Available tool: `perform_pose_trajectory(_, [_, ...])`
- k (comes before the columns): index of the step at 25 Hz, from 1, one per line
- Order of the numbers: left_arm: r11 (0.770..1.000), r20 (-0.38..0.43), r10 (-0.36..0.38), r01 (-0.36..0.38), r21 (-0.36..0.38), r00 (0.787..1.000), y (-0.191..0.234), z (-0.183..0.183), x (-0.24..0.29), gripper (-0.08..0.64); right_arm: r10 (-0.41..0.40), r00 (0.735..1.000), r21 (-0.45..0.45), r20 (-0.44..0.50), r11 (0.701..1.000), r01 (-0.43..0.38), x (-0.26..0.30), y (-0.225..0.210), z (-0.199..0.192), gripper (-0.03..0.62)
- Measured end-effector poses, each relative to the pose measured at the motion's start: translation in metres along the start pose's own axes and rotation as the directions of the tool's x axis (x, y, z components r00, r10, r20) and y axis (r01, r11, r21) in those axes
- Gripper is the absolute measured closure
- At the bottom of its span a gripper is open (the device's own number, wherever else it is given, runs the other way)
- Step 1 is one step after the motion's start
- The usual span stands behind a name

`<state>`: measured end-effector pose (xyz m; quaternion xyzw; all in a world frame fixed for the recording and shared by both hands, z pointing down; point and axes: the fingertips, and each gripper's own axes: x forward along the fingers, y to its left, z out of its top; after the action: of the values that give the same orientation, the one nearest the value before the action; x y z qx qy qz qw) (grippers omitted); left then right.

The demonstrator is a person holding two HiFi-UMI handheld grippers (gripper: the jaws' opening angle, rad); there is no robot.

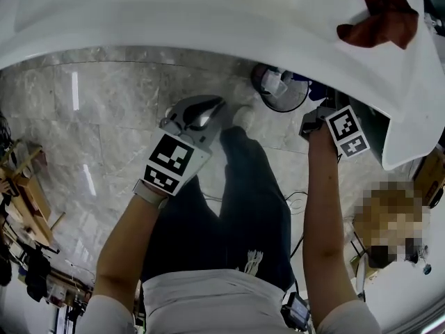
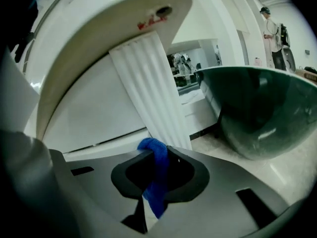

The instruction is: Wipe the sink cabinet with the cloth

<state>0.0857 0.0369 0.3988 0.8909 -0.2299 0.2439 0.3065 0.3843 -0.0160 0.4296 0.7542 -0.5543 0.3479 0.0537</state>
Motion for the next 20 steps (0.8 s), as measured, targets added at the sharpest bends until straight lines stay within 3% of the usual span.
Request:
perform_pose_trajectory(7, [0.999, 0.002, -0.015, 0.015, 0.028, 1.0, -0.002, 0.019, -0.002, 0.549, 0.028, 0.997, -0.02, 0.073, 0.999, -0.027, -0.026, 0.021, 0.031, 0.535])
perform_pose_trajectory(15, [0.997, 0.009, -0.04, 0.04, 0.062, 0.999, -0.029, 0.049, -0.017, 0.549, 0.077, 0.997, 0.049, -0.007, 0.996, -0.077, -0.07, 0.048, 0.023, 0.535])
perform_pose_trajectory(20, [0.996, 0.003, -0.021, 0.021, 0.088, 1.0, -0.041, 0.074, -0.038, 0.549, 0.149, 0.989, 0.008, -0.021, 0.989, -0.149, -0.112, 0.085, 0.037, 0.535])
